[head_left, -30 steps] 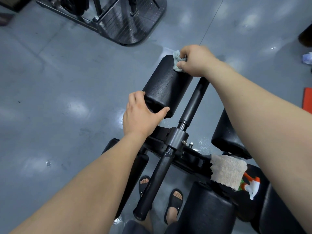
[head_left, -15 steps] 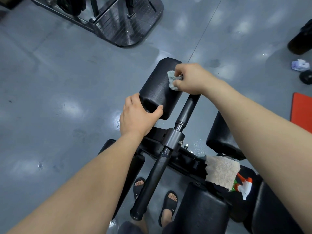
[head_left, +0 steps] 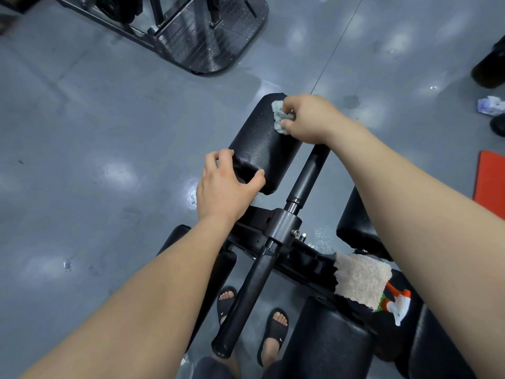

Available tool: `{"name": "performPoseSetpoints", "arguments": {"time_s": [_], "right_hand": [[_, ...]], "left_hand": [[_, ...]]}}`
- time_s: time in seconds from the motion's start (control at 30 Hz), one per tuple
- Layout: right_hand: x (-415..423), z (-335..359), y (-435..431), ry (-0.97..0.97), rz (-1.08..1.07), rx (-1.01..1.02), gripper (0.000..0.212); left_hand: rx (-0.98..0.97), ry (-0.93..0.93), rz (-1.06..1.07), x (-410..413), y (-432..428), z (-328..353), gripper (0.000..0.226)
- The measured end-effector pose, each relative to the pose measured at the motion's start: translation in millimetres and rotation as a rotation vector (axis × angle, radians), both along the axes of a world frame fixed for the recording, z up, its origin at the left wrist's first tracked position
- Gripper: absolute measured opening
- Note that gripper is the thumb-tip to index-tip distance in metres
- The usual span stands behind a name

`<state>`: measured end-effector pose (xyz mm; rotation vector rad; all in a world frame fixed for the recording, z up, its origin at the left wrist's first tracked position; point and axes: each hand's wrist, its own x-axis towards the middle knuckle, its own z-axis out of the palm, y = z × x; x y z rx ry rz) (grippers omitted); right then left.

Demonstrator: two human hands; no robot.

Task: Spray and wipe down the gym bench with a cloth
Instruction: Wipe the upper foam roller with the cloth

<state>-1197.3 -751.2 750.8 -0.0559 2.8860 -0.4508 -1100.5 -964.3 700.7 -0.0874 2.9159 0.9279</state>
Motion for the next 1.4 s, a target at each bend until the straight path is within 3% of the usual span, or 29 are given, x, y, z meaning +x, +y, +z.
{"name": "performPoseSetpoints", "arguments": {"time_s": [0.13,0.3,0.43,0.8,1.07,1.4], "right_hand": [[6,-1,0,-0.014,0.066,0.022,0.015],[-10,3,4,0.071,-0.144,0.044,0.027],[-20,7,-2,0.077,-0.192,0.029,0.03],[8,12,-32,0.023,0.086,-0.008,0.023],[29,12,-28,-0.07,0.105,-0.046,0.023],[51,15,-34,-0.055,0.203,-0.008,0.023]], "left_hand": [[0.006,-0.012,0.007,0,0,-1,0.066],[0.009,-0.022,0.002,0,0,0,0.067],[0.015,-0.021,-0.005,1,0,1,0.065],[0.015,-0.015,0.0,1,0,3,0.07],[0.044,-0.076,0.053,-3,0,1,0.06],[0.045,-0.083,0.055,-3,0,3,0.057]]}}
